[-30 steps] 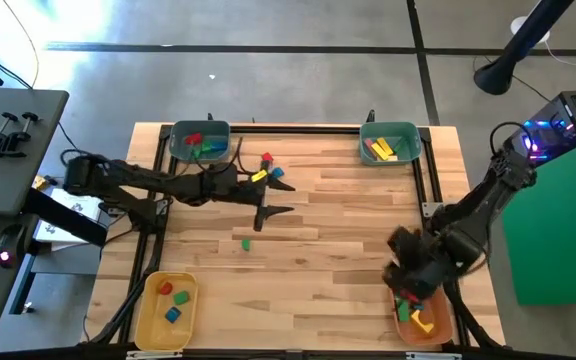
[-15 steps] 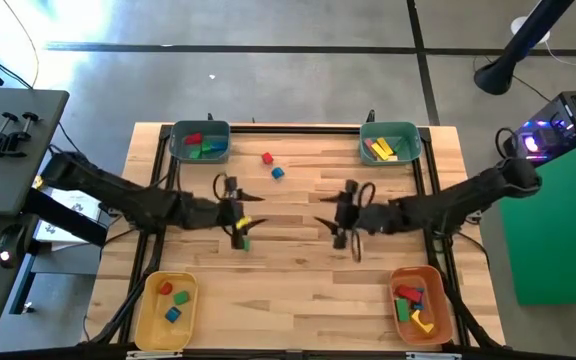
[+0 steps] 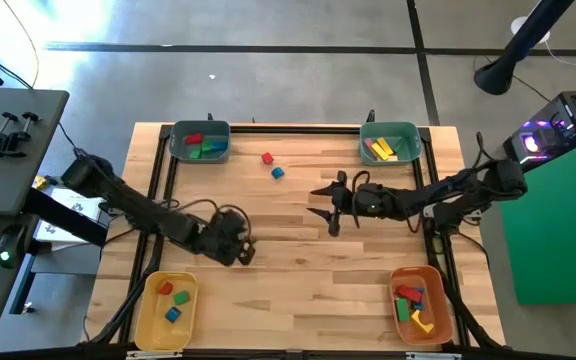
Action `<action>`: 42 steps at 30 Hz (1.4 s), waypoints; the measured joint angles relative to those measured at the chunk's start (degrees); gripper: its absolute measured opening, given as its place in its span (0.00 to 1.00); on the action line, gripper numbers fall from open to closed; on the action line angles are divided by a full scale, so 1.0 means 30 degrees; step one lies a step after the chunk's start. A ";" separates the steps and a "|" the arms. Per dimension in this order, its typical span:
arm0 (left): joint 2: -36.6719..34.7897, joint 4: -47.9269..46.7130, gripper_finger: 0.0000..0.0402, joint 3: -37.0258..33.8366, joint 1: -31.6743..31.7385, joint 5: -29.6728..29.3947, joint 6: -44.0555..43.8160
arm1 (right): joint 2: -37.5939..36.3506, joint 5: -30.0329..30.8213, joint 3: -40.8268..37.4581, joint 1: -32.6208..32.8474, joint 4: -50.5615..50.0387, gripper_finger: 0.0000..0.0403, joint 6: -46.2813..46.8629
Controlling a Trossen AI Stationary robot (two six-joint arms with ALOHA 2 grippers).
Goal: Sort blocks by size
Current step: Put the green half-circle block into the yellow bin
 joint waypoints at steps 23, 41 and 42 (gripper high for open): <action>0.3262 -0.9059 0.47 0.5022 -0.0200 0.1286 -0.3244 | 0.0988 -0.0121 0.0007 -0.0061 0.1091 0.56 -0.2209; 0.5306 -1.0243 0.47 0.5355 0.1072 0.3722 -0.8461 | 0.0988 -0.0619 0.0007 -0.0353 0.0351 0.56 -0.1986; 0.5502 -1.0222 0.47 0.5355 0.1211 0.4150 -0.8401 | 0.0988 -0.0757 0.0007 -0.0390 0.0349 0.56 -0.2020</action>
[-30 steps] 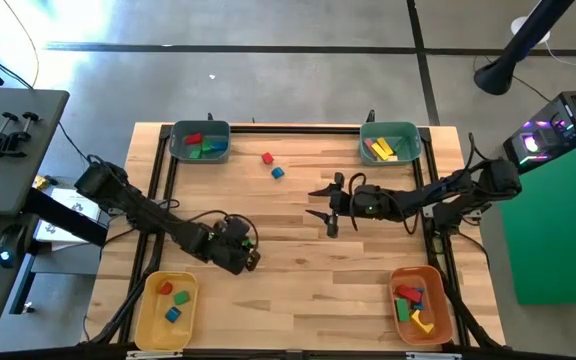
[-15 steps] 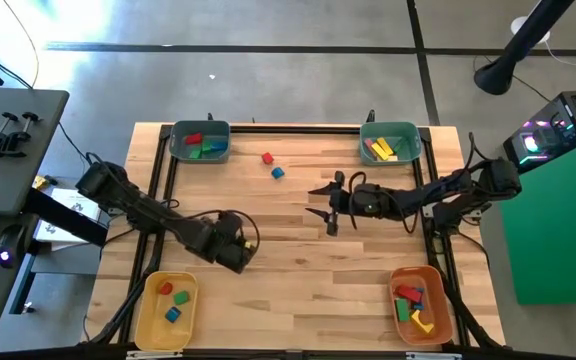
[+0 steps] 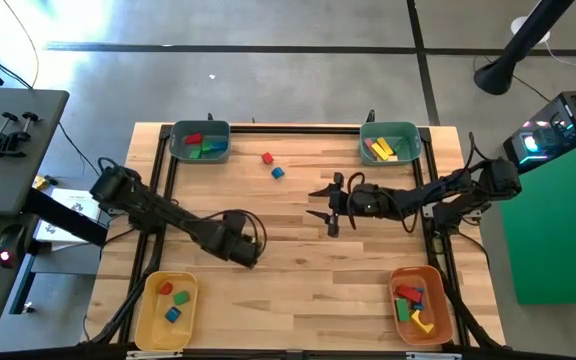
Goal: Sort blocks by size
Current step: Put the green half-circle block into the yellow bin
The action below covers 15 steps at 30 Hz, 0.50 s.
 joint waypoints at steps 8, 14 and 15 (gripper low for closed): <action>0.1063 0.0699 0.41 0.0000 0.0842 0.1612 0.1623 | 0.0000 -0.0277 0.0000 -0.0098 -0.0132 0.56 0.0054; 0.1246 0.1274 0.26 0.0000 0.1755 0.1911 0.3923 | 0.0000 -0.0289 0.0000 -0.0105 -0.0204 0.56 0.0006; 0.1221 0.1271 0.22 0.0000 0.1892 0.1918 0.4257 | 0.0000 -0.0289 0.0000 -0.0105 -0.0204 0.56 -0.0002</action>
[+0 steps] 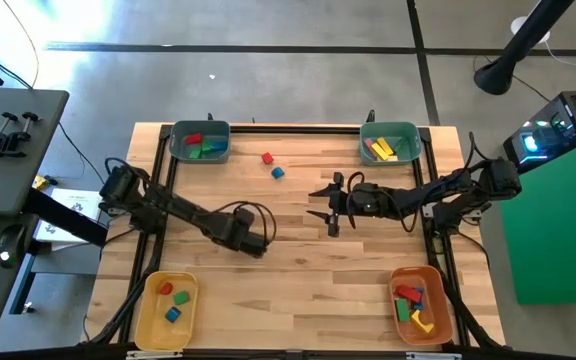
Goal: Sort blocks by size
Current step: Put the green half-circle block into the yellow bin
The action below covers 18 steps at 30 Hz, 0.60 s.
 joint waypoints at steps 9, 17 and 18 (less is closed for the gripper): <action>-0.2297 -0.2167 0.11 0.0805 0.0101 0.2198 0.3670 | 0.0000 0.0001 0.0007 0.0000 -0.0007 0.56 0.0208; -0.3438 -0.6036 0.11 0.4218 -0.1931 0.8477 0.6238 | 0.0007 -0.1466 0.0015 -0.0290 0.2094 0.56 -0.1632; -0.3432 -0.6739 0.11 0.4533 -0.2377 0.8698 0.5255 | 0.0007 -0.2139 0.0015 -0.0423 0.2516 0.56 -0.1764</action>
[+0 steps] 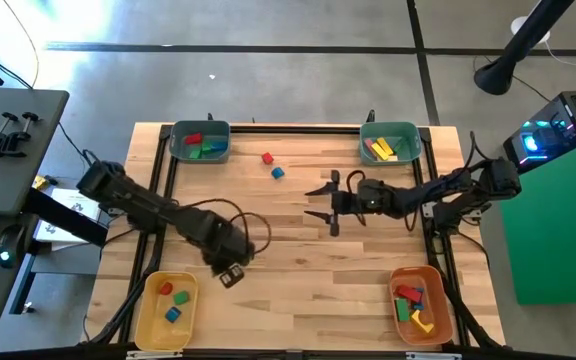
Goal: Sort blocks by size
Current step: Put the green half-circle block into the yellow bin
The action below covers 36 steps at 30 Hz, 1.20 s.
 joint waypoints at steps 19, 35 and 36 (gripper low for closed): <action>0.1815 0.0909 0.11 0.0001 -1.0510 0.0050 -1.9109 | 0.0000 -0.4097 0.0015 -0.2076 0.1793 0.56 -0.0541; 0.0707 0.2143 0.35 -0.2974 -1.0542 0.0325 -1.9850 | 0.0000 -0.4123 0.0015 -0.2076 0.1782 0.56 -0.0040; 0.0318 0.1995 0.38 -0.2974 -1.0542 0.0320 -1.9977 | 0.0000 -0.4126 0.0015 -0.2076 0.1782 0.56 0.0035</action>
